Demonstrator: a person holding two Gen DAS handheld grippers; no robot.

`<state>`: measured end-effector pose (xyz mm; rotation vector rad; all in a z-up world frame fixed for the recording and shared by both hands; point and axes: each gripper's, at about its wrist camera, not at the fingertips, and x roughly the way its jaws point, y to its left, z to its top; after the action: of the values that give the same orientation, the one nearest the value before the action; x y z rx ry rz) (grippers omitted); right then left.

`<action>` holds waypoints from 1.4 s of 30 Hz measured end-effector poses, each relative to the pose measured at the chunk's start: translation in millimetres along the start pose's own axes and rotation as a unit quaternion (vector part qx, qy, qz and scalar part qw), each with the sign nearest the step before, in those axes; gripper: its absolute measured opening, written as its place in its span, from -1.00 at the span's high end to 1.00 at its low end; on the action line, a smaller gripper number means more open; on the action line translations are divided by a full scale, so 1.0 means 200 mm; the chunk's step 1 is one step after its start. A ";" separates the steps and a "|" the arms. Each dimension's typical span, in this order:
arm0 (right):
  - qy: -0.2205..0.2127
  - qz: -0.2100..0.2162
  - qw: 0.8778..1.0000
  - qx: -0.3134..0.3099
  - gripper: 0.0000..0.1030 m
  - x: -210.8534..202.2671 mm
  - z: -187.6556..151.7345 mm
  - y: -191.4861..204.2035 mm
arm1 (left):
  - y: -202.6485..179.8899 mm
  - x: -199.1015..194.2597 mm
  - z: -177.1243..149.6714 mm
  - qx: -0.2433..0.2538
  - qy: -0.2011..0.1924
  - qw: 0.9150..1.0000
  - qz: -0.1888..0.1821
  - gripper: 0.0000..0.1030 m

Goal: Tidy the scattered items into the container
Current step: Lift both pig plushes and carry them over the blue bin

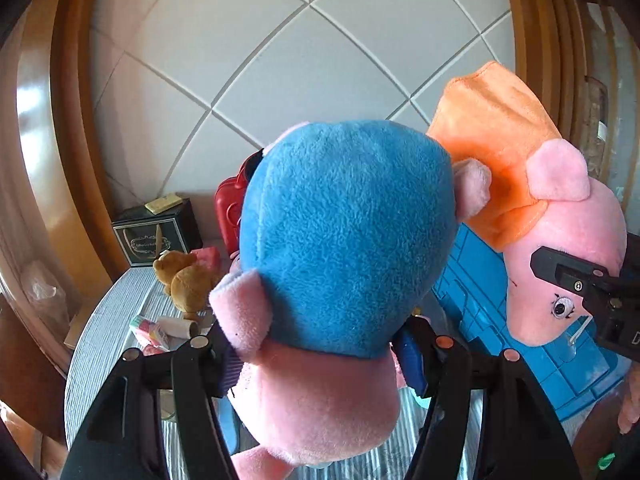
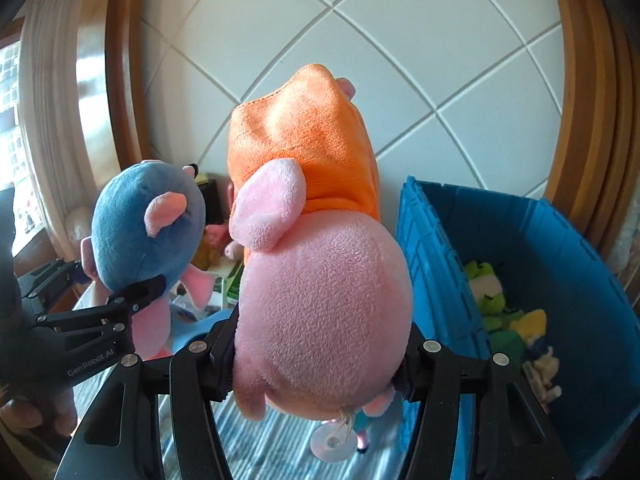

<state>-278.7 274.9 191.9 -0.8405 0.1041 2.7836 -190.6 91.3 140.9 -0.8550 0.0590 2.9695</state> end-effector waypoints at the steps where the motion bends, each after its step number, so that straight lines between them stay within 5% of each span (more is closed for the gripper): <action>1: -0.004 -0.006 1.000 0.002 -0.13 -0.02 0.01 -0.01 | -0.02 -0.01 0.01 0.004 -0.002 1.000 -0.003 -0.20; 13: -0.024 -0.069 0.997 0.014 -0.13 -0.25 0.07 -0.42 | -0.54 -0.08 0.23 0.033 -0.019 0.998 -0.047 -0.20; 25: -0.026 -0.096 0.995 -0.017 -0.14 -0.26 0.19 -1.36 | -1.44 0.03 0.65 0.024 -0.033 0.997 -0.059 -0.20; 29: 0.006 -0.092 0.996 -0.019 -0.14 -0.15 0.20 -1.65 | -1.69 0.15 0.72 0.034 0.005 0.998 -0.058 -0.20; 34: 0.071 -0.084 0.993 -0.035 -0.15 0.01 0.14 -1.82 | -1.87 0.41 0.68 0.046 0.102 0.992 -0.055 -0.21; 42: 0.191 -0.054 0.979 -0.043 -0.15 0.39 -0.04 -1.89 | -1.93 0.88 0.48 0.030 0.258 0.965 -0.035 -0.21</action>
<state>-246.6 655.5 140.9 -1.3518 0.0007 2.5098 -367.1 487.2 119.4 -1.5560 0.1345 2.5825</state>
